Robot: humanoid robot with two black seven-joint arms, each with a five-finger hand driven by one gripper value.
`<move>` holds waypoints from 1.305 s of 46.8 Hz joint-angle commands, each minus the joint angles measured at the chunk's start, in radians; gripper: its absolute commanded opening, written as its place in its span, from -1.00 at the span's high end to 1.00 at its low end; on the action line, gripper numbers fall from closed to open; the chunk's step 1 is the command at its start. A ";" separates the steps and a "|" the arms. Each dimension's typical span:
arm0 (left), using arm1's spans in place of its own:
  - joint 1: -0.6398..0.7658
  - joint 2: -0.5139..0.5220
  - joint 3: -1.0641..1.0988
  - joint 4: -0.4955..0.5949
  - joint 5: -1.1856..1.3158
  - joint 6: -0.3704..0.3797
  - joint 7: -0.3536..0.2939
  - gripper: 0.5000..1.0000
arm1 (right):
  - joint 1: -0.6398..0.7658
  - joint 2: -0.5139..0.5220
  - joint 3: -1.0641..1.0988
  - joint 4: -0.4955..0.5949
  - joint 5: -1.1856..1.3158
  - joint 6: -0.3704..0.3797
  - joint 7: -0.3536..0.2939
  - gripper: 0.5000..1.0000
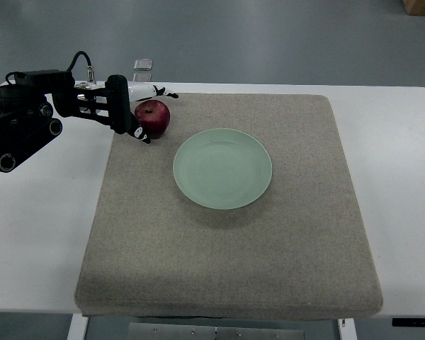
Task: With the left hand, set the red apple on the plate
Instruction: 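Close the left hand's fingers around the red apple, then carry the apple with the left hand over the green plate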
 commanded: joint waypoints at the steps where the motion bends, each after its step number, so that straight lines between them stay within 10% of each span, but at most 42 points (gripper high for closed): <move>1: -0.002 0.000 0.000 0.000 0.000 0.000 0.000 -0.97 | 0.000 0.000 0.000 0.000 0.000 0.000 0.000 -0.86; 22: -0.003 0.006 0.006 0.000 0.017 0.000 -0.002 -0.13 | 0.000 0.000 0.000 0.000 0.000 0.000 0.000 -0.86; 37: -0.006 0.007 0.006 0.002 0.028 0.000 -0.002 -0.09 | 0.000 0.000 0.000 0.000 0.000 0.000 0.000 -0.86; 51: -0.022 0.012 0.008 0.002 0.028 0.000 -0.002 1.00 | 0.000 0.000 0.000 0.000 0.000 0.000 0.000 -0.86; 61: -0.061 0.030 0.003 -0.012 0.017 -0.001 -0.008 1.00 | 0.000 0.000 0.000 0.000 0.000 0.000 0.000 -0.86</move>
